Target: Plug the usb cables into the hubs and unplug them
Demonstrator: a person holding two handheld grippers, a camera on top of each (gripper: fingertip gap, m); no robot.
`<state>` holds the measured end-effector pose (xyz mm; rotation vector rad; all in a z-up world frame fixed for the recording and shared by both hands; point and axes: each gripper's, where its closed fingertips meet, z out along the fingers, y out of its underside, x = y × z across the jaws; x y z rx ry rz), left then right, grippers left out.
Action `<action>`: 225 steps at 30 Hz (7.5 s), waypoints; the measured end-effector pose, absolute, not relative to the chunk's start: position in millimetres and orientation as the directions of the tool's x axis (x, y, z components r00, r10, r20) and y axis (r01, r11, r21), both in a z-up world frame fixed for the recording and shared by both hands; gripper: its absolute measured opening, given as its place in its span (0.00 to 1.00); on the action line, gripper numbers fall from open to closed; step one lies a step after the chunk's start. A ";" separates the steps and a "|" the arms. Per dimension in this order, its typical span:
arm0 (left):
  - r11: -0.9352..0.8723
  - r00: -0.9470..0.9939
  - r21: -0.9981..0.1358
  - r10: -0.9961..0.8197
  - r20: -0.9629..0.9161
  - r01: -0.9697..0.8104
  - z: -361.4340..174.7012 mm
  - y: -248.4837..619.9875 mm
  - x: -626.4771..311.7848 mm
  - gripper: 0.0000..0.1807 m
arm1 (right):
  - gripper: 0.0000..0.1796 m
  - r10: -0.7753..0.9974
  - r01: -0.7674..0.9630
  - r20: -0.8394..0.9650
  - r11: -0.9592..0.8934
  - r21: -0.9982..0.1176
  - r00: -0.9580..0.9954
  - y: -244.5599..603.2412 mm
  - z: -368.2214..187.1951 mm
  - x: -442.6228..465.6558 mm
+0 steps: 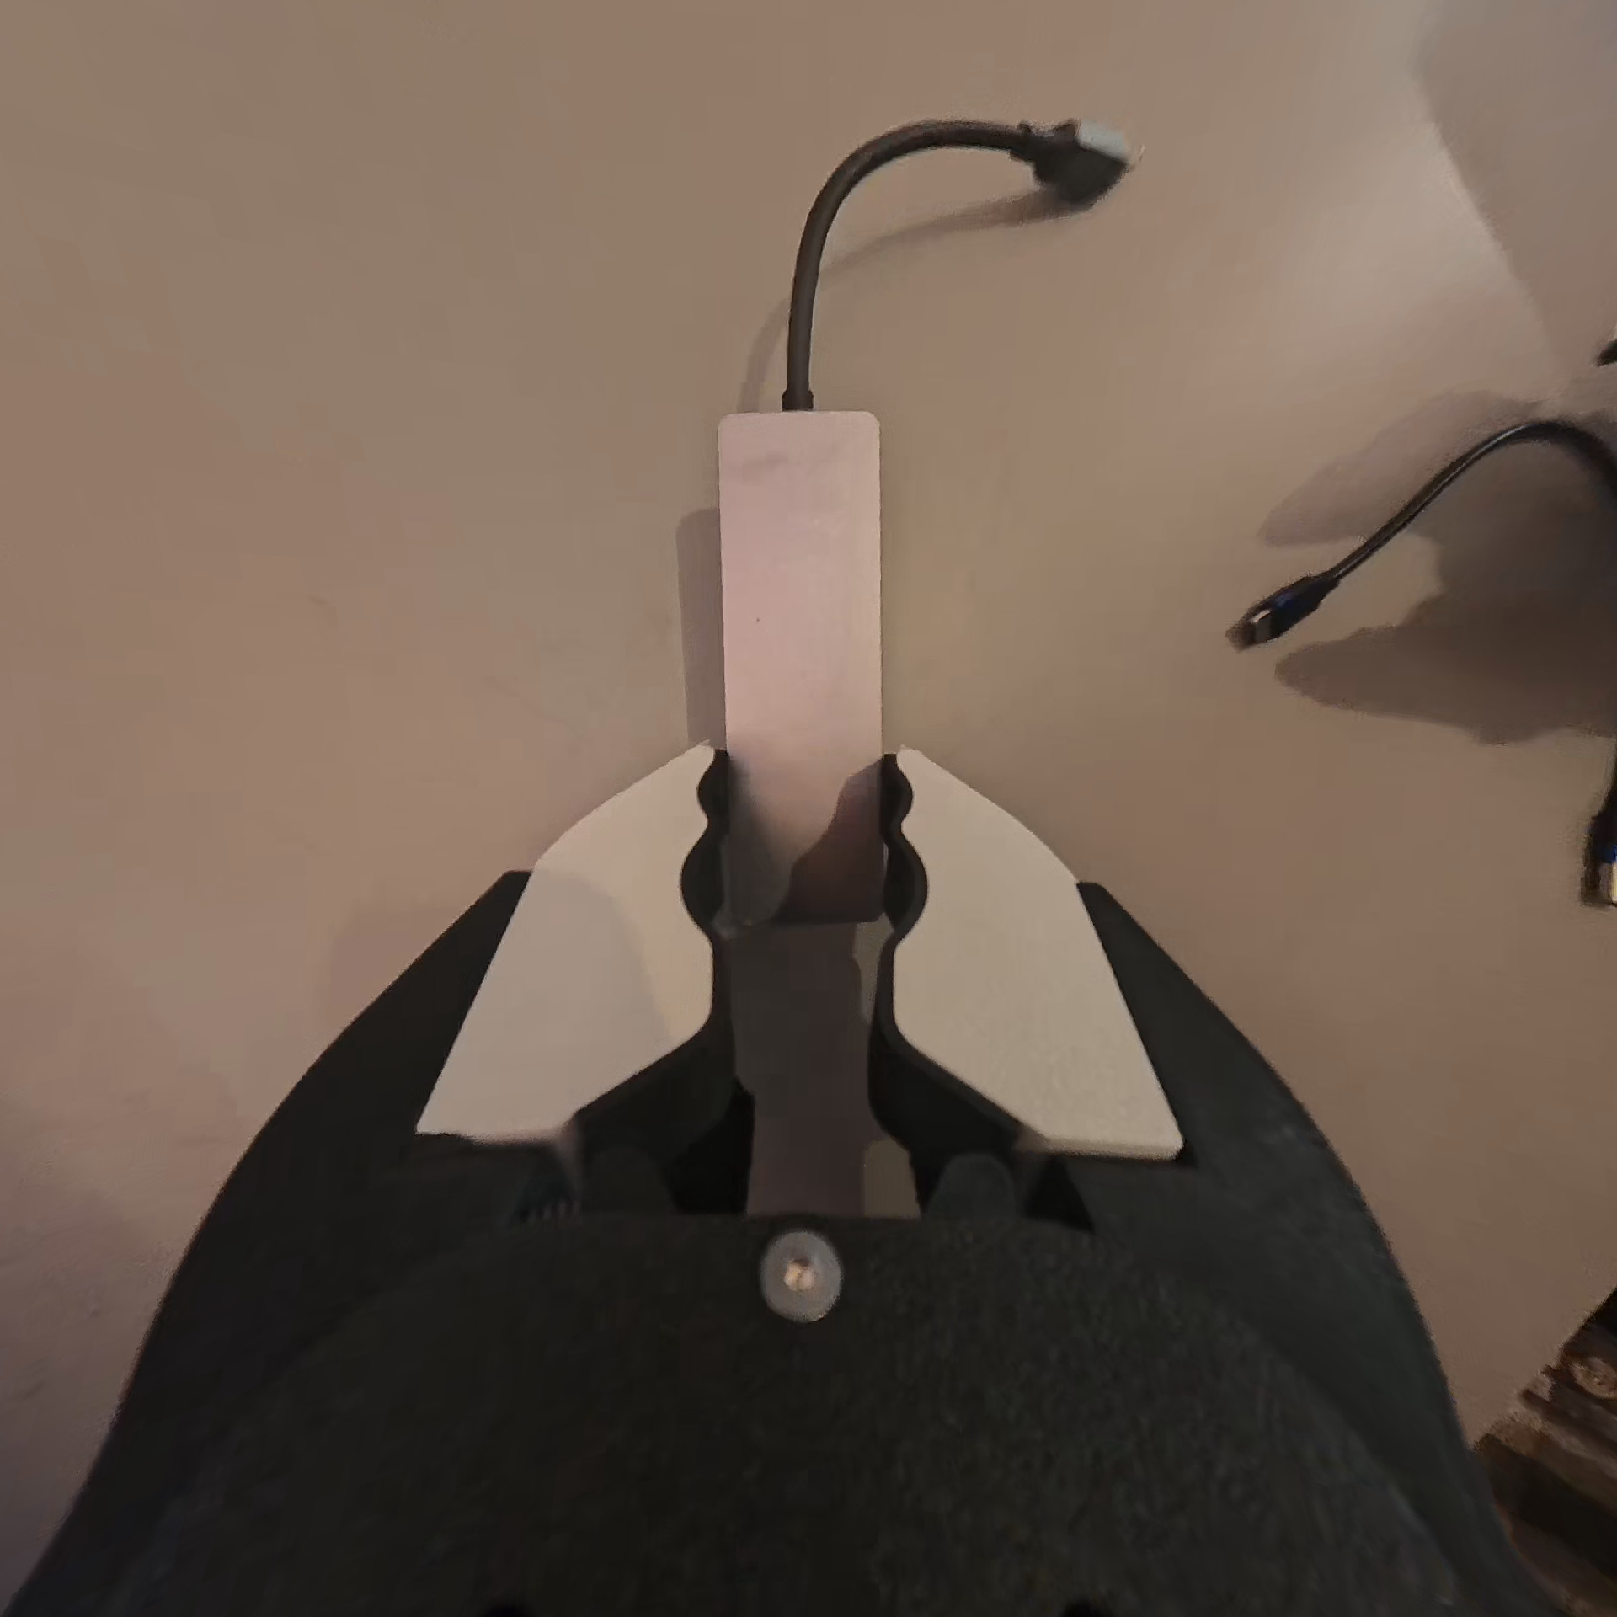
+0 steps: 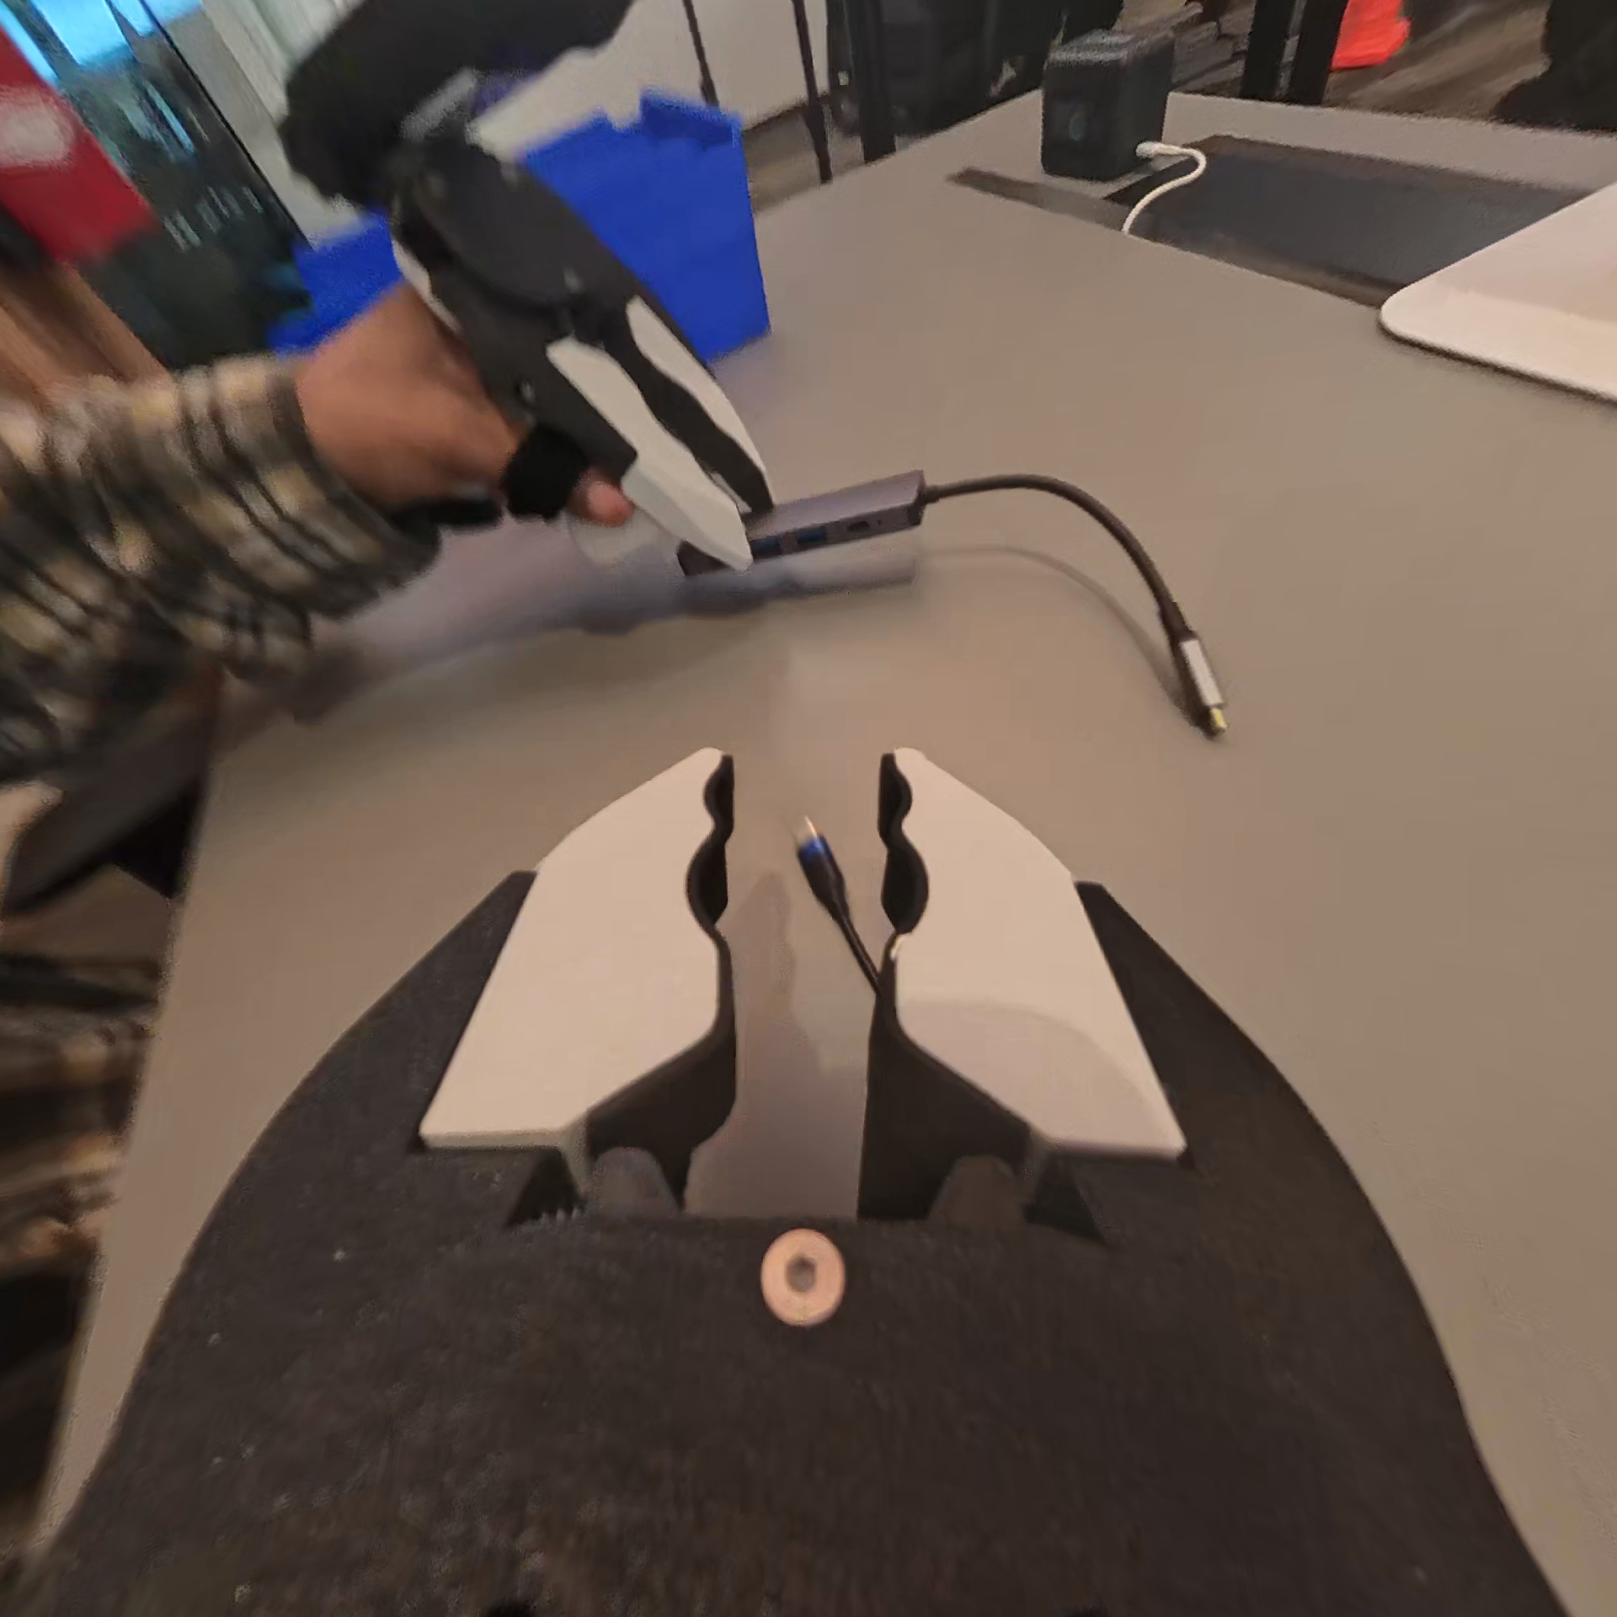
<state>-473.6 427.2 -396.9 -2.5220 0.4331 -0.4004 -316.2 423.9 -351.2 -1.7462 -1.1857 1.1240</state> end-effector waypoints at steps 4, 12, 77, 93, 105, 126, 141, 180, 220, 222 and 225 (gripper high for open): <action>-0.741 0.893 -0.636 -0.414 0.179 -0.216 -361.8 432.4 -462.3 0.18 | 0.22 0.826 0.123 -0.529 -0.556 -0.822 0.197 438.3 -328.0 -343.0; -0.647 0.866 -0.722 -0.480 0.137 -0.245 -329.0 428.6 -433.6 0.18 | 0.30 0.451 -0.102 -0.892 -0.887 -0.450 0.013 465.2 -314.5 -389.0; -0.725 0.773 -0.661 -0.527 0.352 -0.194 -358.5 462.5 -447.1 0.22 | 0.16 0.989 0.561 -0.143 -0.135 -0.817 0.031 428.1 -328.6 -316.6; -0.680 0.783 -0.710 -0.539 0.312 -0.186 -369.8 465.7 -465.7 0.22 | 0.01 0.974 0.899 0.054 0.225 -0.376 -0.221 414.8 -424.5 -313.3; -0.693 0.803 -0.666 -0.546 0.237 -0.275 -384.3 460.0 -459.7 0.22 | 0.01 0.978 0.664 -0.107 -0.199 -0.720 0.177 425.4 -370.2 -334.4; -0.672 0.841 -0.604 -0.541 0.006 -0.428 -392.1 458.9 -462.4 0.22 | 0.01 0.912 0.700 -0.084 -0.364 -0.614 0.401 453.9 -346.0 -408.5; -0.661 0.842 -0.565 -0.525 -0.120 -0.493 -392.5 460.0 -470.0 0.22 | 0.01 0.898 0.707 -0.085 -0.395 -0.586 0.431 459.8 -347.6 -413.4; -0.659 0.827 -0.508 -0.503 -0.250 -0.554 -394.3 462.7 -484.7 0.22 | 0.00 0.894 0.622 -0.082 -0.370 -0.690 0.441 468.5 -348.8 -425.8; -0.612 0.840 -0.643 -0.534 -0.093 -0.460 -374.5 462.9 -475.9 0.21 | 0.24 0.919 0.446 -0.119 -0.292 -0.846 0.376 461.9 -324.2 -370.2; -0.593 0.826 -0.649 -0.554 -0.101 -0.477 -370.8 461.4 -470.3 0.21 | 0.24 0.910 0.385 -0.205 -0.345 -0.856 0.360 461.9 -314.9 -363.0; -0.560 0.811 -0.661 -0.572 -0.127 -0.499 -359.5 460.0 -462.2 0.21 | 0.25 0.875 0.272 -0.368 -0.455 -0.848 0.315 462.3 -293.7 -357.2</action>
